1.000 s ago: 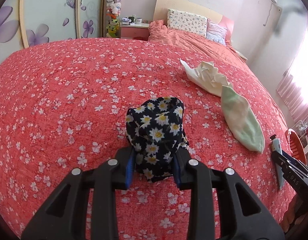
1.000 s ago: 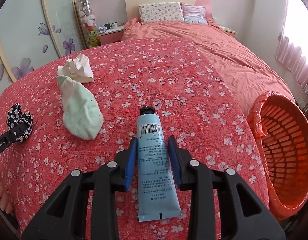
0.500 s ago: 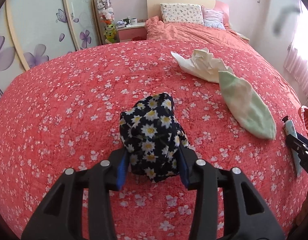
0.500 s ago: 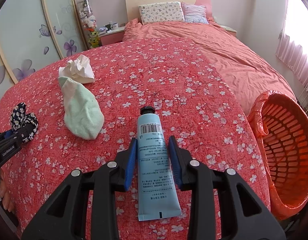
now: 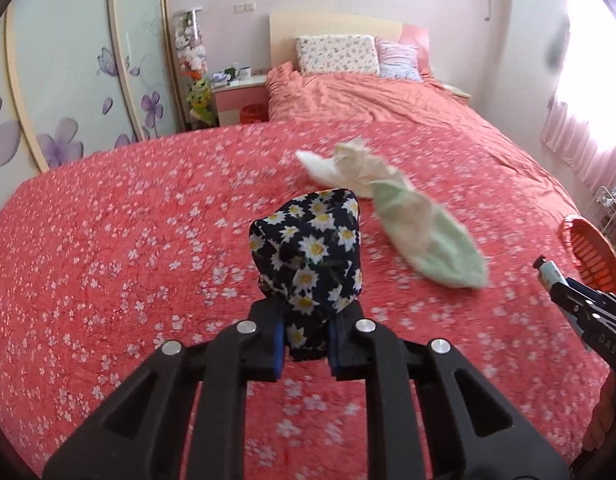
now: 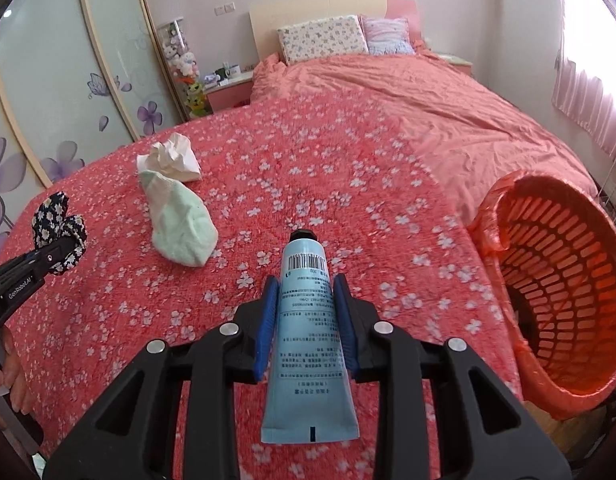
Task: Collect trash
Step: 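Lift the daisy pouch and blue tube off the bed with both tools, then carry the pouch and tube over the orange basket and release both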
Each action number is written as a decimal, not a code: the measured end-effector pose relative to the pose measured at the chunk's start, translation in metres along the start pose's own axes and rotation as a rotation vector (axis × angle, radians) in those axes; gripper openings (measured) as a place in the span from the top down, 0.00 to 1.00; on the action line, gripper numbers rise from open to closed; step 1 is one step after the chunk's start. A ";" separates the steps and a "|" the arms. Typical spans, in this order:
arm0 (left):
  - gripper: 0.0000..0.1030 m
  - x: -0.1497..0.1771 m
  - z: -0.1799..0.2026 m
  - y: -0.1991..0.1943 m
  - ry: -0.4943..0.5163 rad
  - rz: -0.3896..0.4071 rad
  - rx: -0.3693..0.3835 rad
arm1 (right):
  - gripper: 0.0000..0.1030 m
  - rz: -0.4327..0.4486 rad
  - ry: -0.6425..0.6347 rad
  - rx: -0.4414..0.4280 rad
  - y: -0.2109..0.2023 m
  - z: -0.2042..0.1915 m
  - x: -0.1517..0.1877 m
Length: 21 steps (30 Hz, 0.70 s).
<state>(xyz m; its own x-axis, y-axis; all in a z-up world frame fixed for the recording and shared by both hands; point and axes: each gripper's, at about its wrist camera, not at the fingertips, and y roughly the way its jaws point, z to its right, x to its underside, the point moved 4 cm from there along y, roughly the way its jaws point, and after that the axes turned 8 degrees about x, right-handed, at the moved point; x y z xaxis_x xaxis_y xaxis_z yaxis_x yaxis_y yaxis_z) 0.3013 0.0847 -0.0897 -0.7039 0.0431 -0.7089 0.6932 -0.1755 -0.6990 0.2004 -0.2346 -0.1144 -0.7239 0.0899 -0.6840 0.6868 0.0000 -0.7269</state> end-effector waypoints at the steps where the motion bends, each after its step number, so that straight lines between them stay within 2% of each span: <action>1: 0.84 -0.001 0.005 -0.003 0.007 0.004 0.005 | 0.72 0.000 -0.007 0.008 -0.001 0.000 0.000; 7: 0.84 0.005 0.021 -0.011 0.024 0.003 0.018 | 0.71 -0.088 -0.037 0.025 0.019 -0.004 0.014; 10: 0.84 0.006 0.023 -0.013 0.025 0.000 0.029 | 0.65 -0.089 -0.016 0.033 0.022 -0.004 0.009; 12: 0.84 0.005 0.023 -0.014 0.025 0.000 0.036 | 0.73 -0.090 -0.020 0.035 0.024 -0.005 0.006; 13: 0.84 0.004 0.025 -0.016 0.024 0.001 0.042 | 0.73 -0.092 -0.018 0.030 0.023 -0.004 0.006; 21: 0.84 -0.003 0.049 -0.041 0.049 0.035 0.082 | 0.73 0.037 0.042 -0.005 -0.031 0.020 -0.009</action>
<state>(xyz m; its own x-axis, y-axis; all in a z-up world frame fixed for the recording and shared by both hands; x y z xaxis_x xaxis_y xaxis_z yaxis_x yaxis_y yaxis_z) 0.2670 0.0432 -0.0543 -0.6697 0.0829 -0.7380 0.7011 -0.2572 -0.6651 0.1845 -0.2548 -0.0870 -0.6947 0.1315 -0.7071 0.7134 0.0004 -0.7008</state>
